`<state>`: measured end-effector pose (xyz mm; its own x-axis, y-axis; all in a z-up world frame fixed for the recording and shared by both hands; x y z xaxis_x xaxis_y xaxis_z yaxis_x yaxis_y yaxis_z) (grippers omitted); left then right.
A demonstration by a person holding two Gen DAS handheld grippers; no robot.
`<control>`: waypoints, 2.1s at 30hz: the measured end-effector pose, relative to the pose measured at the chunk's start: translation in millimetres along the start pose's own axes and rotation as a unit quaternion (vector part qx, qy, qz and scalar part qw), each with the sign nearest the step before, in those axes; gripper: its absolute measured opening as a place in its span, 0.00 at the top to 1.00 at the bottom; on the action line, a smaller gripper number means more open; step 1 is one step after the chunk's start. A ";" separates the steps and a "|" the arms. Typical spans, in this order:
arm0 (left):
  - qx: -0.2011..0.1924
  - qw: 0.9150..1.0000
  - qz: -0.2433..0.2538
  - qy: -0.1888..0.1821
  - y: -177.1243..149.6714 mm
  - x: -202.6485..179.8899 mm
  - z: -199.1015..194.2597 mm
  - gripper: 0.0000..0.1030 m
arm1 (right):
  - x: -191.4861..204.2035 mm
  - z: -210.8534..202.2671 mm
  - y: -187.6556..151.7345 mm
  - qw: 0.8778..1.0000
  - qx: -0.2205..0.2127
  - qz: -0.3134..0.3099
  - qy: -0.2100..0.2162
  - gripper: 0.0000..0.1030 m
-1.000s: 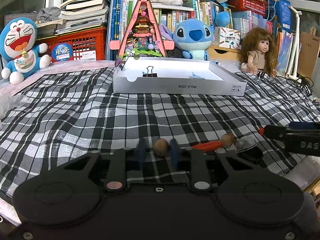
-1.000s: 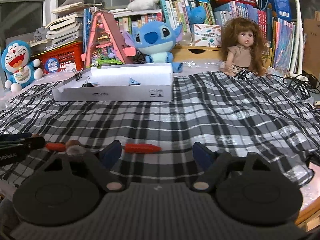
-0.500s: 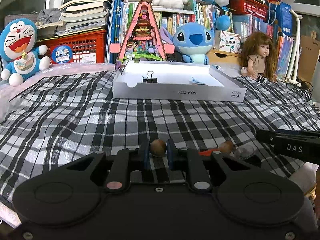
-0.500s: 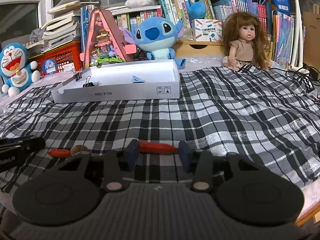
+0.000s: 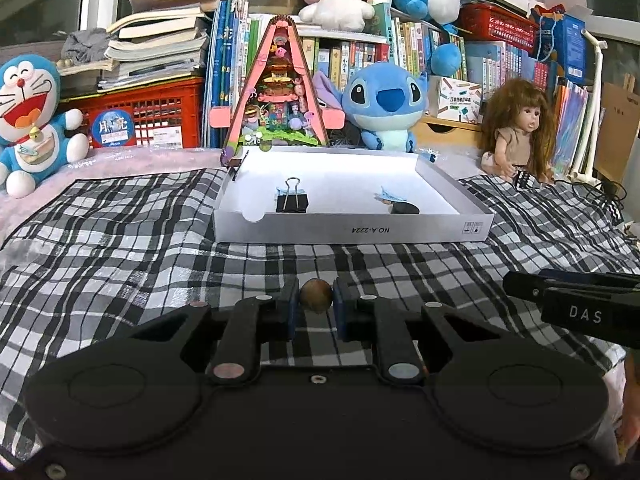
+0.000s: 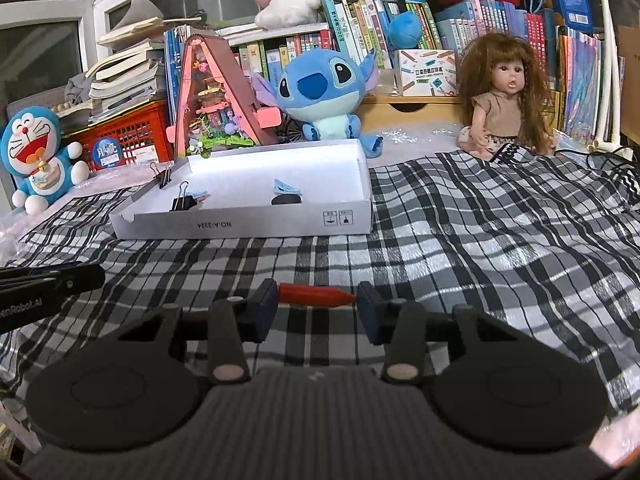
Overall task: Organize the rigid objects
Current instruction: 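Carry the wooden ball and red stick over the white box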
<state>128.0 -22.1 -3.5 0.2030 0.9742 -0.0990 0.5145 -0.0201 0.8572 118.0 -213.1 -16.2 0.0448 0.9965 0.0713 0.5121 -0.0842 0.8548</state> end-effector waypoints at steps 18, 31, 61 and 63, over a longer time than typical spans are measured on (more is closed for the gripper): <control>0.008 1.000 -0.009 0.004 33.4 1.1 24.0 0.84 | 7.6 23.2 32.1 1.000 0.004 -0.001 0.009 0.53; 0.029 0.999 -0.036 -0.009 53.4 11.9 48.0 0.84 | 8.3 42.9 43.3 1.000 0.020 0.003 0.015 0.53; 0.084 0.992 -0.077 -0.049 135.7 40.8 178.8 0.84 | 22.2 157.7 119.8 0.993 0.115 0.024 0.032 0.53; 0.090 0.992 -0.076 -0.038 133.4 44.0 187.9 0.84 | 24.1 166.1 119.6 0.992 0.119 0.024 0.031 0.53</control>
<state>362.1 -24.2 11.6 0.1706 0.9494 -0.2636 0.6837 0.0786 0.7255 322.9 -199.4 2.4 0.0238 0.9889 0.1466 0.6988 -0.1213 0.7049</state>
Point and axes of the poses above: each gripper's, at about its wrist camera, not at the fingertips, and z roughly the way its jaws point, x to its left, y to its top, the point moved 8 cm from there along z, roughly the way its jaws point, and after that the axes turned 3 degrees about -y, right-handed, at the moved point
